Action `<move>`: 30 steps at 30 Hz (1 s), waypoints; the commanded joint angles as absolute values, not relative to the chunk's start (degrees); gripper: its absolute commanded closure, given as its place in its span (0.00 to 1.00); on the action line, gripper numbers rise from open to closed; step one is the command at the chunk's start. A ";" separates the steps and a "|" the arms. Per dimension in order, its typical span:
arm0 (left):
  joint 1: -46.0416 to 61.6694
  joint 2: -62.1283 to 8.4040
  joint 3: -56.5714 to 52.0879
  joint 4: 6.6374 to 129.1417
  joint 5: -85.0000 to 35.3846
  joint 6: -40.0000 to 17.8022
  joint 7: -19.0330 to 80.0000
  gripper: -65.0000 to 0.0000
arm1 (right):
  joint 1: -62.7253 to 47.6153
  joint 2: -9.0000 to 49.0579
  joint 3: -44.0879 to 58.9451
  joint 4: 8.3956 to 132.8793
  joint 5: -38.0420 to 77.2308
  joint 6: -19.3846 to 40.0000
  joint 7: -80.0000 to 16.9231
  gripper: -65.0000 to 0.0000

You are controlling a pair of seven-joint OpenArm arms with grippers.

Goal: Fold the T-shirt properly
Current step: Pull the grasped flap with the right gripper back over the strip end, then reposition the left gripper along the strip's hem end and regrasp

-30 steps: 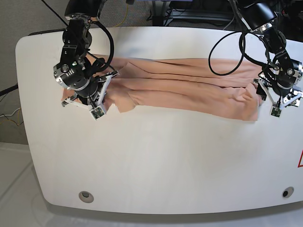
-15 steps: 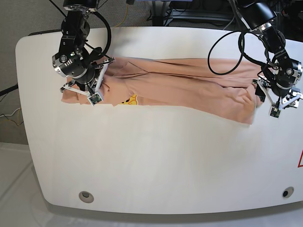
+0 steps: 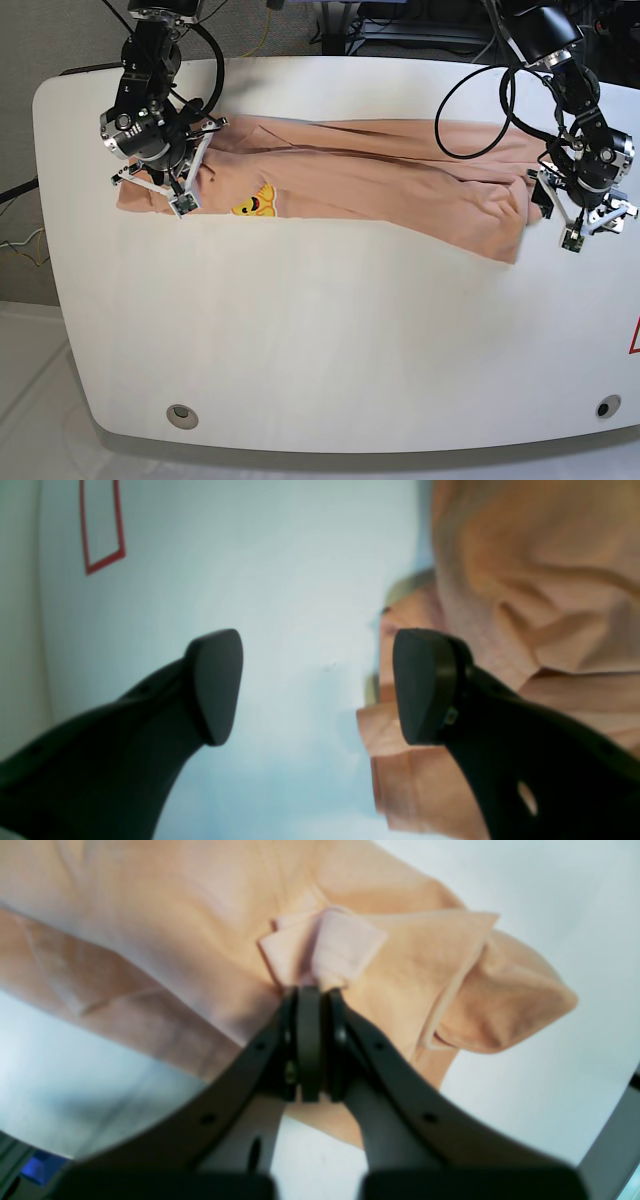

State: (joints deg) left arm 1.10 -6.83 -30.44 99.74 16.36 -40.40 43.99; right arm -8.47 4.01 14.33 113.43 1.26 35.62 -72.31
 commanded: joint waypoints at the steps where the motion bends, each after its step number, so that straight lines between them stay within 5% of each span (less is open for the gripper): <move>1: 0.40 -7.60 -30.64 100.70 16.48 -40.00 43.21 0.34 | -7.78 4.53 14.55 114.15 1.01 35.47 -72.04 1.00; 13: 0.40 -7.60 -30.73 100.70 16.48 -40.00 43.21 0.34 | -7.78 4.53 14.20 112.84 1.01 31.08 -73.98 0.98; 18: 0.40 -7.60 -30.73 100.70 16.48 -40.00 43.21 0.34 | -7.78 4.53 14.20 112.92 1.01 30.99 -74.15 0.74; 28: 0.48 -7.60 -30.81 100.70 16.48 -40.00 43.21 0.34 | -7.96 4.62 14.20 113.10 1.01 30.81 -74.59 0.00; 30: 0.48 -7.60 -30.81 100.70 16.48 -40.00 43.21 0.34 | -7.96 4.62 14.20 113.19 1.01 30.81 -74.59 0.00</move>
State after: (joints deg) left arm 1.17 -6.90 -30.65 99.74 16.69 -40.36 44.07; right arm -8.49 4.14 14.15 111.96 1.26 31.05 -75.24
